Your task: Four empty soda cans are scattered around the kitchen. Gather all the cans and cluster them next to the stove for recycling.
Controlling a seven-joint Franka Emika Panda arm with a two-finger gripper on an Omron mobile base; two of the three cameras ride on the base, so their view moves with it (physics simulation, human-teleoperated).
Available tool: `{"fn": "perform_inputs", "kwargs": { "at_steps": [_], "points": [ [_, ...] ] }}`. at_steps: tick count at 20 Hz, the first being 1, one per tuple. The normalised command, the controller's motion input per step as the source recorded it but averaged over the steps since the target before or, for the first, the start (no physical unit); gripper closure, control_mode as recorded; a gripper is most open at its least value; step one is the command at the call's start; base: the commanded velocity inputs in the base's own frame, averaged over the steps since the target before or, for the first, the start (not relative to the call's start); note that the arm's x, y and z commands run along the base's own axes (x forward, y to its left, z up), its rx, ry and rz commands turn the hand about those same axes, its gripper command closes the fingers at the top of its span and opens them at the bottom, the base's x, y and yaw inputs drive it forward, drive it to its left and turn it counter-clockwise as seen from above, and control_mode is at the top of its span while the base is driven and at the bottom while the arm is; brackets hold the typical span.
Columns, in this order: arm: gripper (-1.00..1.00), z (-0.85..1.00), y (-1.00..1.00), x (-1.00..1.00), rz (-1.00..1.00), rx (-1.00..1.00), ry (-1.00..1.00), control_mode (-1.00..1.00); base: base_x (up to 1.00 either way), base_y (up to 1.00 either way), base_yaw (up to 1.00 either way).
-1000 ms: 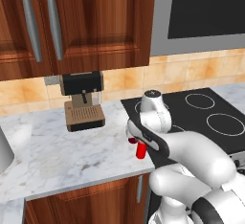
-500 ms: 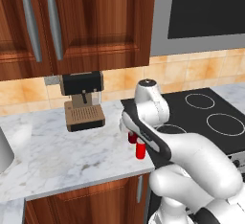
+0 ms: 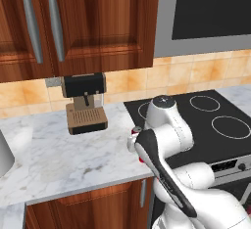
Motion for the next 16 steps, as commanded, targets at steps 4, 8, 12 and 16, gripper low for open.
{"fn": "perform_inputs", "kwargs": {
  "at_steps": [4,8,12,16],
  "points": [
    [-1.0,0.24,-0.43,-0.77,0.0,0.01,-0.03,-1.0,0.0,0.0,0.0],
    [-1.0,0.64,-0.32,-0.29,0.0,0.0,0.0,-1.0,0.0,0.0,0.0],
    [-1.0,0.06,-0.07,-0.2,0.0,0.0,0.0,-1.0,0.0,0.0,0.0],
    [-1.0,0.0,0.0,0.0,0.0,0.0,0.0,-1.0,0.0,0.0,0.0]
  ]
}}
